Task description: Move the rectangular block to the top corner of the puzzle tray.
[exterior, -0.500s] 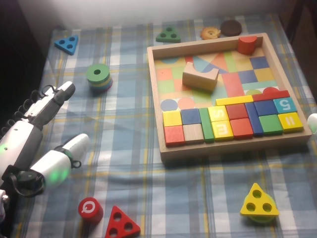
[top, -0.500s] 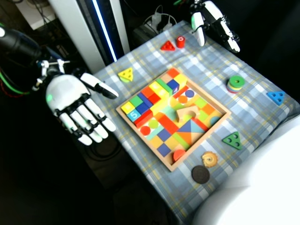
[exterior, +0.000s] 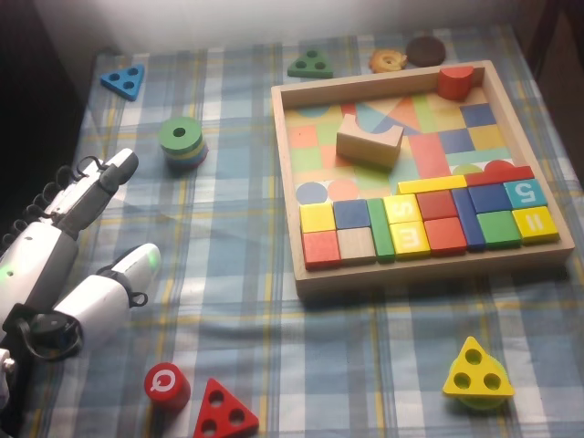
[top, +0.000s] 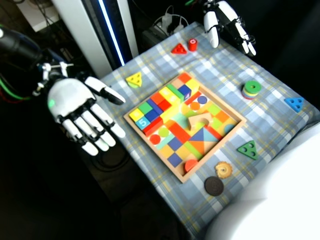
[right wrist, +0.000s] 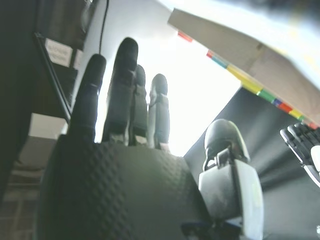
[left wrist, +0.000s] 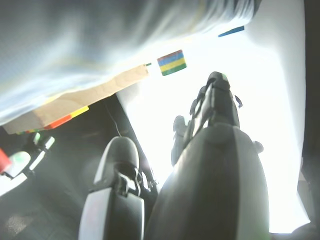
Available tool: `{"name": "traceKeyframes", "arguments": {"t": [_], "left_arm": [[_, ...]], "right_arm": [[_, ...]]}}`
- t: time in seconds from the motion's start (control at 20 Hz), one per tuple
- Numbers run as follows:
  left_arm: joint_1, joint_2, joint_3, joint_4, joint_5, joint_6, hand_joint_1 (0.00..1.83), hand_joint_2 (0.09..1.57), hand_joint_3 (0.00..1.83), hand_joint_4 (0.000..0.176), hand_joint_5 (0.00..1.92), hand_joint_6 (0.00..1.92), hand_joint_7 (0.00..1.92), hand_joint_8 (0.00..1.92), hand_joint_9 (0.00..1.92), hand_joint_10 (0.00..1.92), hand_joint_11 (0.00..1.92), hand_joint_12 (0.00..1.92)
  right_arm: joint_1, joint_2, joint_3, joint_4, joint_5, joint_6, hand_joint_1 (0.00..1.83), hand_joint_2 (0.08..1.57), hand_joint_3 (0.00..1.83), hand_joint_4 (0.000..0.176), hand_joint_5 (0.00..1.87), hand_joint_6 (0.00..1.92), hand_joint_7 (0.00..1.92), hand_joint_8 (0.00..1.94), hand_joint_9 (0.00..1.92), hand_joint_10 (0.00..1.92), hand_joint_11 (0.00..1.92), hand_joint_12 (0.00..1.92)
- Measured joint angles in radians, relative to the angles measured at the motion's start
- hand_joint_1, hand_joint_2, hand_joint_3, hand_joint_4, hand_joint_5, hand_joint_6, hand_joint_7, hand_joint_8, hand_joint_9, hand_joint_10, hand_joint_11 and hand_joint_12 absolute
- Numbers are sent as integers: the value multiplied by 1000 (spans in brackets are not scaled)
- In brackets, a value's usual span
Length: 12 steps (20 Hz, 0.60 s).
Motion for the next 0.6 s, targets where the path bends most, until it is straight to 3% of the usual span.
{"name": "traceKeyframes", "arguments": {"t": [0.05, 0.15, 0.25, 0.3, 0.35, 0.45, 0.5, 0.6], "left_arm": [[0, 0, 0, -2, 0, 0, 671, 1359, 1, 103, 205, 6, 59, 5, 12, 3, 0, 0], [0, 0, 0, -4, 0, 0, 656, 1362, 2, 102, 207, 4, 56, 2, 7, 1, 0, 0], [0, 0, 0, -3, 1, -1, 722, 1361, 0, 76, 219, 6, 43, 1, 3, 1, 0, 0], [0, 0, 0, -1, 2, -2, 730, 1361, 0, 73, 224, 7, 34, 0, 0, 0, 0, 0], [0, 0, 0, -3, 4, -2, 731, 1361, 0, 73, 225, 7, 32, 0, 0, 0, 0, 0], [0, 0, 0, -7, 4, -2, 742, 1351, 0, 63, 243, 9, 53, 6, 18, 6, 0, 0], [0, 0, 0, -6, 5, -2, 743, 1353, 0, 56, 242, 8, 49, 4, 11, 3, 0, 0], [0, 0, 0, -8, 7, -2, 741, 1350, 0, 58, 244, 7, 44, 1, 10, 2, 0, 0]], "right_arm": [[0, 18, 33, -25, -18, 65, 0, 1271, 2, 91, 340, 1, 286, 0, 178, 0, 0, 499], [0, 34, 79, -52, -65, 176, 37, 1279, 3, 101, 323, 0, 277, 0, 180, 4, 0, 487], [-1, 49, 109, -127, -126, 264, 119, 1275, 0, 59, 333, 3, 314, 6, 244, 20, 0, 862], [3, 56, 119, -161, -147, 283, 150, 1270, 0, 54, 337, 3, 322, 5, 277, 26, 0, 1062], [20, 68, 135, -208, -188, 312, 159, 1268, 0, 54, 339, 2, 325, 3, 286, 24, 0, 1128], [70, 91, 187, -314, -275, 389, 212, 1252, 0, 5, 336, 5, 315, 3, 269, 13, 0, 1149], [107, 107, 225, -388, -329, 454, 221, 1244, 0, 0, 329, 1, 305, 2, 262, 8, 0, 1102], [159, 111, 280, -481, -412, 558, 267, 1238, 0, 0, 334, 3, 321, 8, 271, 11, 0, 1085]]}}
